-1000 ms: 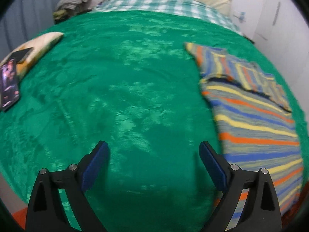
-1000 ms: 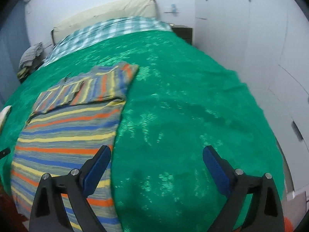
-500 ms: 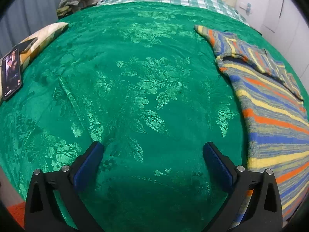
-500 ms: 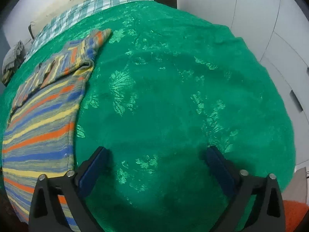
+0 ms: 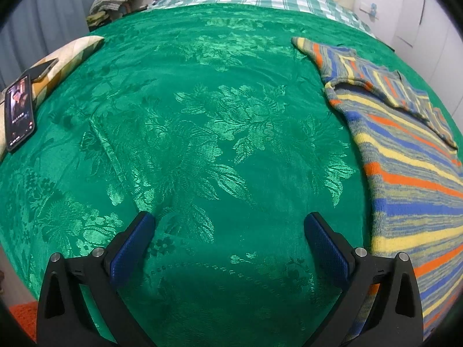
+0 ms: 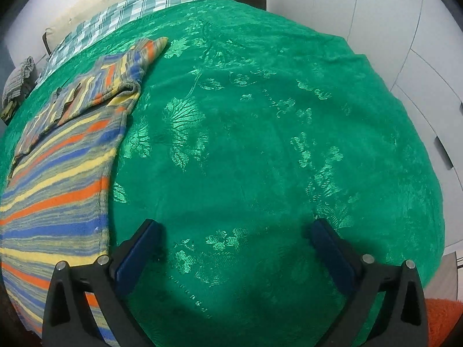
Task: Fold small clothes
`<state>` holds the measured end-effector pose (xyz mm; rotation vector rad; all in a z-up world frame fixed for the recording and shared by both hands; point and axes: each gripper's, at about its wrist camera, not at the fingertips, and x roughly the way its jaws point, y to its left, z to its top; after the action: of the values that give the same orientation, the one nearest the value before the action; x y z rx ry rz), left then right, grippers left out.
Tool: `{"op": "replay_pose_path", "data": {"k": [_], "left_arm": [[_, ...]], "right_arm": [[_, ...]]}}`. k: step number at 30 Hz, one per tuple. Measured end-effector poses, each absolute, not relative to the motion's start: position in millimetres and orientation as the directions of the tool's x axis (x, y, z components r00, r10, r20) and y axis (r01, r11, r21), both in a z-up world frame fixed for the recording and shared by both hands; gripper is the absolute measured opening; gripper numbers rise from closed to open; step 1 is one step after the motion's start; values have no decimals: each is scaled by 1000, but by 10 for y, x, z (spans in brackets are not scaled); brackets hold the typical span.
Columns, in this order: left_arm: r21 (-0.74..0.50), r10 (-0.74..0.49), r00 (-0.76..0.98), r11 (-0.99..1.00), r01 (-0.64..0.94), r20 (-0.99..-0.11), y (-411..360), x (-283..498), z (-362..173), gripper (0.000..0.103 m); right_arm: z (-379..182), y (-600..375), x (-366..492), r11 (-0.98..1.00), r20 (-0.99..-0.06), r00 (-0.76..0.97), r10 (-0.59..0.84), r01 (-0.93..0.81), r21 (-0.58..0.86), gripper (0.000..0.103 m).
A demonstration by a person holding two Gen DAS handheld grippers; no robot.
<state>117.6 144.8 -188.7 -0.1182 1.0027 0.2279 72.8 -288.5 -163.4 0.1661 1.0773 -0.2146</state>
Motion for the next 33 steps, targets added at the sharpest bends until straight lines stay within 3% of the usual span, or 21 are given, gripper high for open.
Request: {"op": "replay_pose_path", "data": {"k": [33], "left_arm": [[17, 141, 512, 971, -240, -847, 1425, 1158, -1882, 103]], "right_arm": [[-1639, -2869, 739, 967, -884, 453, -115, 254, 5, 103]]}}
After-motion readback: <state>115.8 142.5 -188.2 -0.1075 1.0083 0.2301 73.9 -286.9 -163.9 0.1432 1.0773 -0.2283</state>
